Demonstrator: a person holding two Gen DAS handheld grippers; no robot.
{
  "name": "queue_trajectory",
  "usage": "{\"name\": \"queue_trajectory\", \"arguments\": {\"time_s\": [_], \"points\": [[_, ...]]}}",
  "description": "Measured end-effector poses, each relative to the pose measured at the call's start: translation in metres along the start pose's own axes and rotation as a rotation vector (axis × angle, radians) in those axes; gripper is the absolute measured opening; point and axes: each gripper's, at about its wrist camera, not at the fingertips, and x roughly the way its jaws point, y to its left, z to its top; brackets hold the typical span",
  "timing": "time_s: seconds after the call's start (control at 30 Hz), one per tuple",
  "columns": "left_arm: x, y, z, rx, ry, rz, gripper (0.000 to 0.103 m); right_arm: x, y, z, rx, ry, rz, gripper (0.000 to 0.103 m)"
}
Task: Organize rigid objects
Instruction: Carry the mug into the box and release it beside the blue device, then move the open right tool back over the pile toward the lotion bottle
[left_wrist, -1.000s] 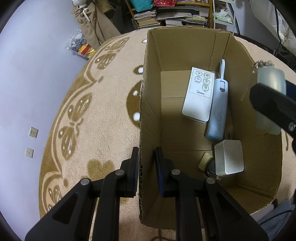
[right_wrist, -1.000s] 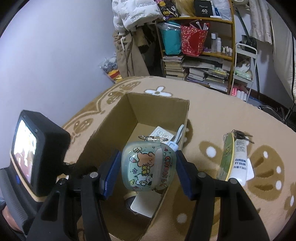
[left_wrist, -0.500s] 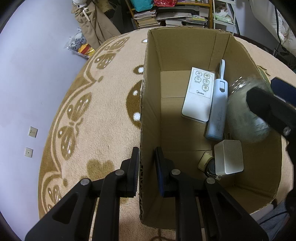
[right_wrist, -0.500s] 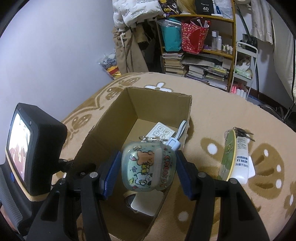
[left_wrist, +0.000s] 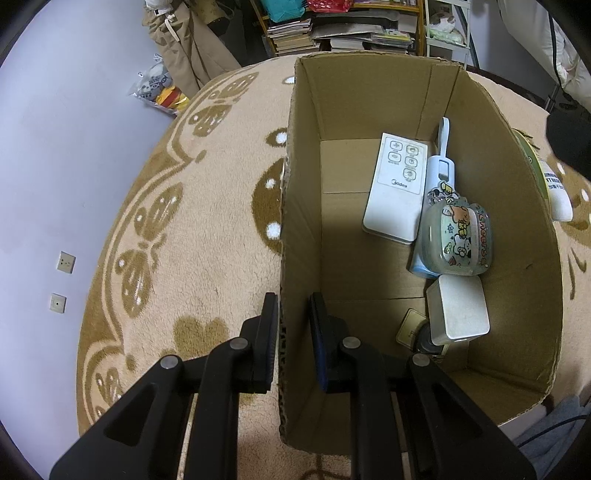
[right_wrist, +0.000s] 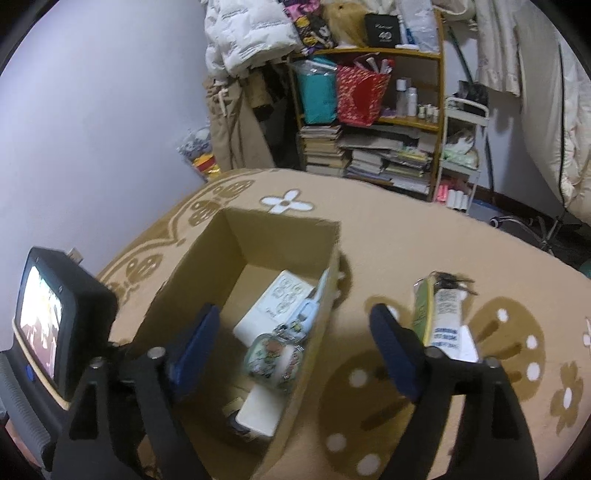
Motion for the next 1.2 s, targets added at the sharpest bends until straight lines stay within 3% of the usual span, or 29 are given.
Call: {"name": "queue_trajectory", "arguments": {"time_s": [0.5,0.67,1.2], "points": [[0.0,0.0,0.0,0.0,0.0,0.0,0.017,0.013,-0.06,0.0,0.108,0.035,-0.134,0.092],[-0.001,0.001,0.001,-0.001,0.002,-0.001,0.017,0.029,-0.083,-0.005,0.151,0.112,-0.089,0.092],[-0.002,0.001,0.001,-0.001,0.001,-0.002,0.017,0.055,-0.134,-0.033,0.259,0.176,-0.218,0.092]]}}
